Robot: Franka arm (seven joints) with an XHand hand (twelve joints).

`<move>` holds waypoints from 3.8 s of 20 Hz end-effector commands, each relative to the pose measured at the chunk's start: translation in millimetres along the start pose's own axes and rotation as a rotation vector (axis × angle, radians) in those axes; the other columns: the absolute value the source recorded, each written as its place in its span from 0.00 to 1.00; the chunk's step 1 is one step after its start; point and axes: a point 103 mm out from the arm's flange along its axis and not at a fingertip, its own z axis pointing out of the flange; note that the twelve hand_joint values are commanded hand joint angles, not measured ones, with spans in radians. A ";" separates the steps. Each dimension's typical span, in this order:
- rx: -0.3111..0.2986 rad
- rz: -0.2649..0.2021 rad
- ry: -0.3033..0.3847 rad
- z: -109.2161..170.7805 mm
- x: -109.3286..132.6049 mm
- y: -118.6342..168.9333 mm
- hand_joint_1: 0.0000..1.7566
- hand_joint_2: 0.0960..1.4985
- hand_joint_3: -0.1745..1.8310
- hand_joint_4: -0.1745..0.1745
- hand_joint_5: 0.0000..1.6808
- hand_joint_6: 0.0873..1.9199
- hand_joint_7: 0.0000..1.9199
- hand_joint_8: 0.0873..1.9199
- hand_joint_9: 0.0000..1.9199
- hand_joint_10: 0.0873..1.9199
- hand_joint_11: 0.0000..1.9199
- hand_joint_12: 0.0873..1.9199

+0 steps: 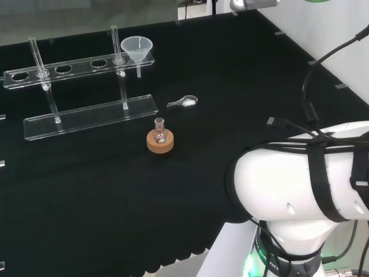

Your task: Pick up the funnel from the transparent funnel stand.

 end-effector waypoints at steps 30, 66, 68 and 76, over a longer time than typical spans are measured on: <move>0.083 -0.028 0.027 47.7 -7.0 121.1 0.00 0.86 0.10 0.61 0.11 0.00 0.01 0.13 0.05 0.31 0.02 0.70; 0.445 -0.165 -0.015 166.3 92.1 242.1 0.34 0.58 0.00 0.61 0.05 0.00 0.00 0.03 0.00 0.40 0.13 0.80; 0.459 -0.168 -0.022 170.0 94.9 242.9 0.34 0.58 0.00 0.60 0.05 0.00 0.00 0.02 0.00 0.40 0.13 0.80; 0.474 -0.183 -0.057 178.0 100.6 238.4 0.33 0.56 0.00 0.60 0.04 0.00 0.00 0.00 0.00 0.41 0.14 0.80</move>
